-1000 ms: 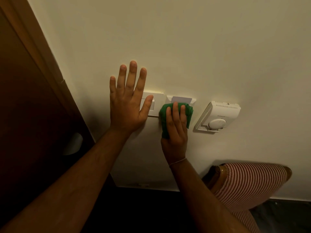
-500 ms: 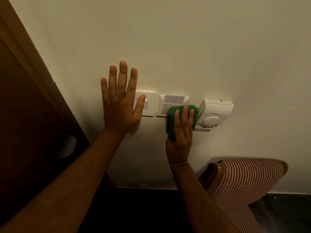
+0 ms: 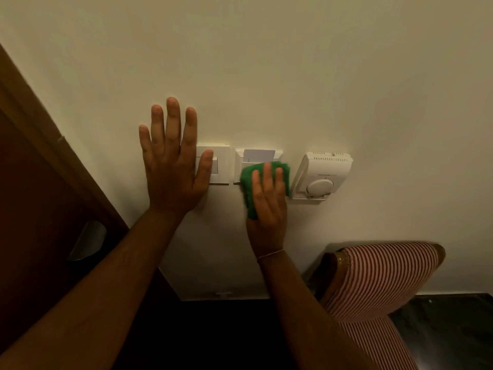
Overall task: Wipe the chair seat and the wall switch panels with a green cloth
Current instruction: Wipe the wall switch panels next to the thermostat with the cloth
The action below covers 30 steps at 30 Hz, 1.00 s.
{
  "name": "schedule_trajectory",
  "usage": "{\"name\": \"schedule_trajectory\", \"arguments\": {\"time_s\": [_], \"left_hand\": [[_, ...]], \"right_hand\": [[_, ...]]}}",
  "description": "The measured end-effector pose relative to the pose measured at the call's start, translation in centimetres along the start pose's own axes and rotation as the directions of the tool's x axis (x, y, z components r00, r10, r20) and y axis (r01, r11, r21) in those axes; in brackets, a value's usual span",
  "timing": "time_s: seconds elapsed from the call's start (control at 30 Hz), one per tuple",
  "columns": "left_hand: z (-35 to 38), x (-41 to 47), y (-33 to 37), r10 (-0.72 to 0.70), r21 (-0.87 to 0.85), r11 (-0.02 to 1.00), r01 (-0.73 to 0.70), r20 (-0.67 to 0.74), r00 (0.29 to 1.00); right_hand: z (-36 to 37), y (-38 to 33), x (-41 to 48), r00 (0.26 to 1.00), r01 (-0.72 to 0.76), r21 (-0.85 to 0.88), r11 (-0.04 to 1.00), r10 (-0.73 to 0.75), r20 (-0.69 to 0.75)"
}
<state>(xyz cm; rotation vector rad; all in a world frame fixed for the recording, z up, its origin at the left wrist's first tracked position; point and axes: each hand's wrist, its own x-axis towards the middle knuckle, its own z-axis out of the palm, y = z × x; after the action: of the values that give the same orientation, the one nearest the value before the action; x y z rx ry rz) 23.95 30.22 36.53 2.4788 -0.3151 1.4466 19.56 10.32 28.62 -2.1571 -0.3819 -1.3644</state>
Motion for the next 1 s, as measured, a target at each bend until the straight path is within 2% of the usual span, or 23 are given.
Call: {"name": "schedule_trajectory", "arguments": {"time_s": [0.1, 0.43, 0.6, 0.73, 0.83, 1.0], "left_hand": [[0.0, 0.0, 0.2, 0.004, 0.008, 1.0, -0.003, -0.014, 1.0], [-0.1, 0.1, 0.2, -0.005, 0.012, 1.0, 0.005, -0.018, 1.0], [0.3, 0.0, 0.0, -0.003, 0.015, 1.0, 0.004, -0.026, 1.0], [0.3, -0.1, -0.1, 0.004, 0.02, 1.0, -0.004, -0.007, 1.0], [0.0, -0.1, -0.1, 0.012, 0.017, 1.0, -0.013, 0.023, 1.0], [-2.0, 0.0, 0.2, 0.011, 0.038, 0.999, -0.016, 0.145, 0.989]], "right_hand": [[-0.9, 0.6, -0.1, 0.994, -0.1, 0.021, 0.995, 0.101, -0.042], [-0.5, 0.9, -1.5, 0.997, -0.081, 0.004, 0.997, 0.081, 0.017], [0.7, -0.8, -1.9, 0.989, -0.144, 0.034, 0.989, 0.143, 0.031], [2.1, -3.6, -1.4, 0.996, -0.06, 0.071, 0.996, 0.054, 0.075], [2.2, -4.7, -0.9, 0.991, -0.095, 0.07, 0.993, 0.088, 0.105], [-0.4, -4.3, -0.4, 0.964, -0.095, 0.066, 0.993, 0.075, 0.256]]}}
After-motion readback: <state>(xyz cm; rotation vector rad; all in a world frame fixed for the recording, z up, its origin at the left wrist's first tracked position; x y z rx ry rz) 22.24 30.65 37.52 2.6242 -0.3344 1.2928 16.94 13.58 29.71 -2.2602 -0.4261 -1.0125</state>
